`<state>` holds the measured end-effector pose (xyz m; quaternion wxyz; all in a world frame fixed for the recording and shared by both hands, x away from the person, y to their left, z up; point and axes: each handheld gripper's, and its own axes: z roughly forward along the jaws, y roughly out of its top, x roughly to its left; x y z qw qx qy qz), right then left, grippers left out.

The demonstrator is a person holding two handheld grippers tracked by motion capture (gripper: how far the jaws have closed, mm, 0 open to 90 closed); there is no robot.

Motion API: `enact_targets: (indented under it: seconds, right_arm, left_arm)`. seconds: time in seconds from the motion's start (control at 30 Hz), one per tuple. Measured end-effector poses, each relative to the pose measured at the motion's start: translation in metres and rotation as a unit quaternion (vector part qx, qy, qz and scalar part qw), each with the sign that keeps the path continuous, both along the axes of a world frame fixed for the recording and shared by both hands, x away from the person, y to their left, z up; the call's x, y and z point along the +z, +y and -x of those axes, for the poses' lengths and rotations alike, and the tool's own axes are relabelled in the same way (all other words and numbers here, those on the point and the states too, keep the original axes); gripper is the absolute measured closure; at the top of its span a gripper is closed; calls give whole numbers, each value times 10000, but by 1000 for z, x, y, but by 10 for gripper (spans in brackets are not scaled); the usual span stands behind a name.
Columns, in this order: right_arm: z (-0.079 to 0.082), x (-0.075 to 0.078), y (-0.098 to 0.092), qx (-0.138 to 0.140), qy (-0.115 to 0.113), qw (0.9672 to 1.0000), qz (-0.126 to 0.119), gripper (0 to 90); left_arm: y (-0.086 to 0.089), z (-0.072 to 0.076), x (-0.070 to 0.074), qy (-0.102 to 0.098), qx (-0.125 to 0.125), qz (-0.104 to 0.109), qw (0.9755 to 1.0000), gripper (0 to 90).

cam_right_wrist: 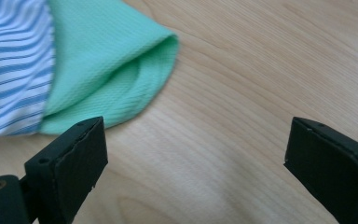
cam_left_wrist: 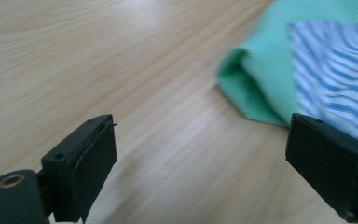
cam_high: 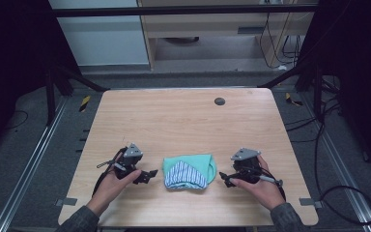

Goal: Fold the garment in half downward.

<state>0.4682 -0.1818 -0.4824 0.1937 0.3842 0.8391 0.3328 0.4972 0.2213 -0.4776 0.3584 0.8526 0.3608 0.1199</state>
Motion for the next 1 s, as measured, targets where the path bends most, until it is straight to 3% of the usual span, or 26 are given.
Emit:
enact_targets:
  seconds: [0.1,0.23,0.37,0.53,0.63,0.8,1.0]
  right_arm:
    - [-13,-2,-5,-140,91,9999,-10,65]
    - [-27,-3,-9,-204,175,9996,44,90]
    - [-42,-4,-13,-296,253,9992,47,90]
    - [-57,-5,-18,-523,277,9982,-48,81]
    - [-66,-9,-23,-770,306,9965,-149,71]
    - [-76,-17,-28,-1277,317,9912,-171,69]
    - [-83,-24,-31,-1617,244,9860,-315,70]
  left_arm:
    - [7,-11,-1,30,121,-6,9999,84]
    - [11,-26,-5,49,276,-338,9990,85]
    - [15,-40,-6,75,469,-363,9982,85]
    - [14,-54,-7,-128,618,-414,9971,85]
    - [13,-60,-8,-315,835,-437,9951,91]
    - [11,-71,-16,-258,942,-311,9947,88]
    - [4,-76,-26,-232,877,-281,9955,83]
